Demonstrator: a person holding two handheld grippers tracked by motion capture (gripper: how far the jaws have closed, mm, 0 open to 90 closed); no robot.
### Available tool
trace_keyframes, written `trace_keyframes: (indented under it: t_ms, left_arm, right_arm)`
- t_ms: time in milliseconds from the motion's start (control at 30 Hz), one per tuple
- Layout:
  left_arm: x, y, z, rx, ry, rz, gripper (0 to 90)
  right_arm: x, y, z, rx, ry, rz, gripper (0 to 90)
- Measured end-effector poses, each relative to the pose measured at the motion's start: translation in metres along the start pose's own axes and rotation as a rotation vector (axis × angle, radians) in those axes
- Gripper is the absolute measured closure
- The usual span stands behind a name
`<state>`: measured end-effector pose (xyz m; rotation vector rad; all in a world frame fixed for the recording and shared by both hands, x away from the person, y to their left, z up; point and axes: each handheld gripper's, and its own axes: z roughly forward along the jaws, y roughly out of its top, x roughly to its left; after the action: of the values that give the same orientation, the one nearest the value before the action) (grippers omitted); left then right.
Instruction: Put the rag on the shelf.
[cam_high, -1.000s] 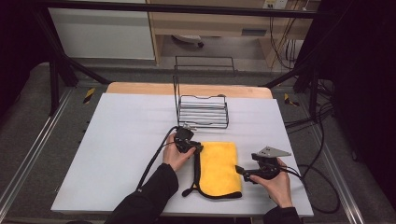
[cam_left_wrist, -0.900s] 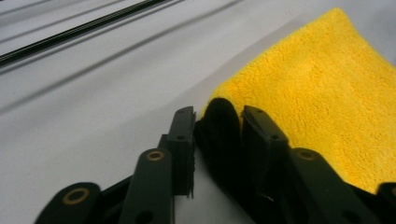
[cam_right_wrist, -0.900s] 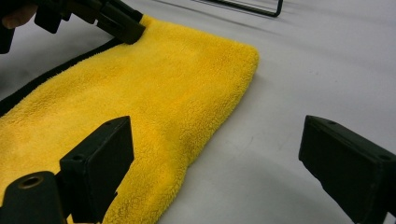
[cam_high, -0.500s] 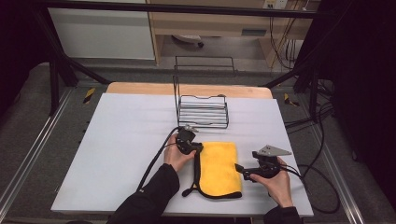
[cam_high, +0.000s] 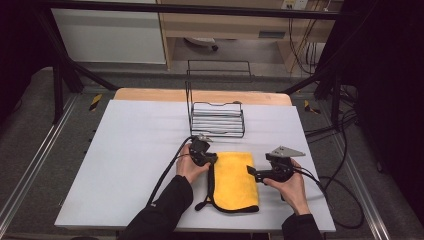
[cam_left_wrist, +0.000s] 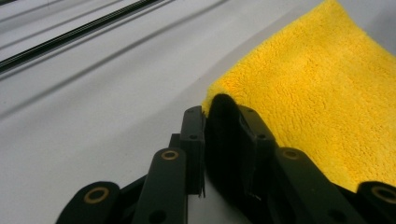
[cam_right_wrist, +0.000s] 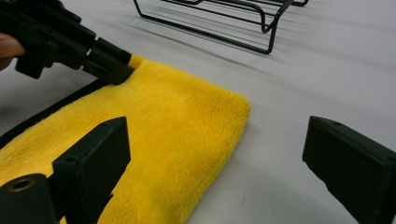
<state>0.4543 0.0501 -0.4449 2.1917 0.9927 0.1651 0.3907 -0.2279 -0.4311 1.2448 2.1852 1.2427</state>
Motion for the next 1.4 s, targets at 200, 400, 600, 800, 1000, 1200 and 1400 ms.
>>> trace_keyframes:
  t_ms: [200,400,600,800,1000,1200,1400]
  left_arm:
    - [0.0,0.0,0.0,-0.001,0.002,0.01,73.2]
    - [0.0,0.0,0.0,-0.002,0.0,0.009,73.1]
    - [0.0,0.0,0.0,-0.002,-0.002,0.005,72.9]
    - [0.001,0.0,0.0,-0.002,-0.004,0.002,72.7]
    - [0.001,0.0,0.0,-0.001,-0.009,0.002,72.4]
    - [0.001,0.0,0.0,-0.004,-0.009,-0.002,72.3]
    - [0.003,-0.001,-0.001,-0.013,-0.021,-0.006,74.0]
  right_arm:
    - [-0.011,0.009,0.02,0.033,-0.021,0.036,20.7]
    - [-0.019,0.008,0.036,0.071,-0.025,0.062,35.9]
    - [-0.018,0.006,0.041,0.118,-0.02,0.068,45.6]
    - [-0.019,0.006,0.044,0.141,0.02,0.102,61.4]
    - [-0.017,0.005,0.044,0.142,0.035,0.129,71.2]
    - [-0.015,0.006,0.043,0.152,0.041,0.182,81.4]
    - [-0.015,0.007,0.042,0.148,0.038,0.186,83.6]
